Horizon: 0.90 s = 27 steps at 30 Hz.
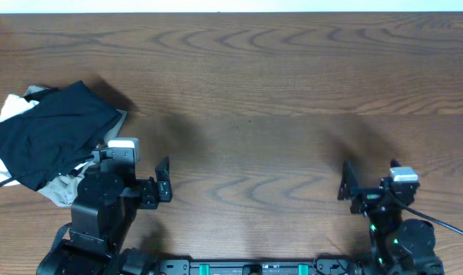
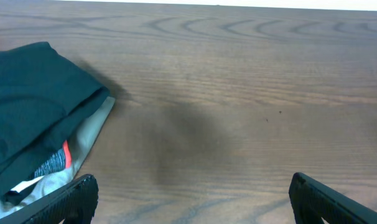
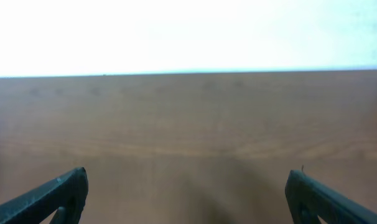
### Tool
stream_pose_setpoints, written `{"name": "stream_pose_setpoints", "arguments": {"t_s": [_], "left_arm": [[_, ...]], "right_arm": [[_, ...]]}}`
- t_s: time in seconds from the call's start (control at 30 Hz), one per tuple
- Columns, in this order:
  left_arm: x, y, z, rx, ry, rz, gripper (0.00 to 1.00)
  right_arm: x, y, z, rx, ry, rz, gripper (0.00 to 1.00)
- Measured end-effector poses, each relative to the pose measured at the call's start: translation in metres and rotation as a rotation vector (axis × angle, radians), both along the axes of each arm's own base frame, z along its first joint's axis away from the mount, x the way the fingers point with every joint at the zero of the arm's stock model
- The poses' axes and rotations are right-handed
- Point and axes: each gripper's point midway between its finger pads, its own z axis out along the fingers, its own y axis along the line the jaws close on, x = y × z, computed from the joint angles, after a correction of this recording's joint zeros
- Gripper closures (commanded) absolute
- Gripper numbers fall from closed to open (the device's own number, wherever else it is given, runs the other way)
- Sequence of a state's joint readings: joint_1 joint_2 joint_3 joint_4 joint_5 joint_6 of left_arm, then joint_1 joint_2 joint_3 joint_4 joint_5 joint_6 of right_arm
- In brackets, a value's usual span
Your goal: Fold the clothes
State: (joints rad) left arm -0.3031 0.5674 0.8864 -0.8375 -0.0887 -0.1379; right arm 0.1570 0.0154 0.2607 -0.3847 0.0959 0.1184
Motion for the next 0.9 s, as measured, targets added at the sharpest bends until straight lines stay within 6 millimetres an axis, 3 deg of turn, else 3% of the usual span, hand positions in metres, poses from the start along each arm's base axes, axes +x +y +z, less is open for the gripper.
{"name": "stream_pose_setpoints", "arguments": {"t_s": [0.2, 0.47, 0.9], "left_arm": [[0.000, 0.000, 0.000, 0.000, 0.000, 0.000, 0.02], [0.000, 0.000, 0.000, 0.000, 0.001, 0.000, 0.02], [0.000, 0.000, 0.000, 0.000, 0.001, 0.000, 0.02]], "right_arm": [[0.020, 0.000, 0.008, -0.008, -0.219, -0.006, 0.01], [0.024, 0.001, -0.042, -0.100, -0.080, 0.008, 0.01], [0.023, 0.011, -0.044, -0.111, -0.075, 0.069, 0.01]]}}
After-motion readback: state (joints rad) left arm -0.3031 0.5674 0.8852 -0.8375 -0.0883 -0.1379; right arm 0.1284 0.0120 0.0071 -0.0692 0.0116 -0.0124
